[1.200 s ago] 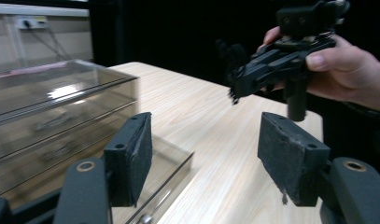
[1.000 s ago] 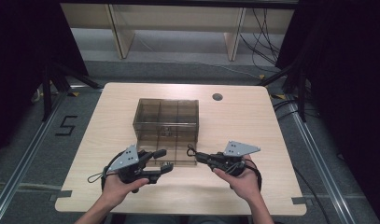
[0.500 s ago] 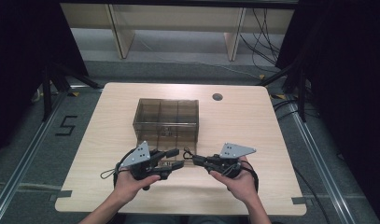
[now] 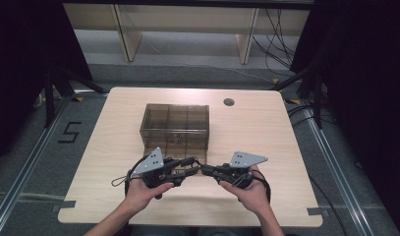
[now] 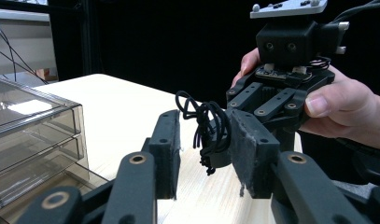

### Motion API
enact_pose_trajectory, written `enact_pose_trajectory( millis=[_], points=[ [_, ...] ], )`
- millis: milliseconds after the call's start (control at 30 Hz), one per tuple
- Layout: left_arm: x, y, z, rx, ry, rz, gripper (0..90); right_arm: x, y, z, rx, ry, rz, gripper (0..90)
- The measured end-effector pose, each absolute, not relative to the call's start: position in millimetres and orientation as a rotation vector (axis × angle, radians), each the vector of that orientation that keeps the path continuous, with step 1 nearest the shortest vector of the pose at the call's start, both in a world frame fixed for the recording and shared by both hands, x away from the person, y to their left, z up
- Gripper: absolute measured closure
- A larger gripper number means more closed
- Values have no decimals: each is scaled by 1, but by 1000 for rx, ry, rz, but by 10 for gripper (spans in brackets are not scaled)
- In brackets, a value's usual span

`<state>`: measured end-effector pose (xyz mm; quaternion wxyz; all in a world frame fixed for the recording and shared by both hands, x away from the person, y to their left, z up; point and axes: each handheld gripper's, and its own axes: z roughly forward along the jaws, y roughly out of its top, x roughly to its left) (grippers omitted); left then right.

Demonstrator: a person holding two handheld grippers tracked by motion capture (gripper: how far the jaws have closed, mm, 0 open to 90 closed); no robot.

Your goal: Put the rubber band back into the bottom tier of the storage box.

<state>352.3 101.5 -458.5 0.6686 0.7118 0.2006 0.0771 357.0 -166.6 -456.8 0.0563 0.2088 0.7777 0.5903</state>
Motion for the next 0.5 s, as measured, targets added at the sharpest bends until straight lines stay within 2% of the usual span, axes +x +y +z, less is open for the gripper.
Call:
enact_pose_trajectory(
  millis=[300,500],
  points=[
    [354,99,-458,1598,452,151,682,356,-166,-455,616,2362,1783,873],
    [354,98,-457,1594,443,141,765,355,-165,-455,631,2393,1784,872]
  ],
)
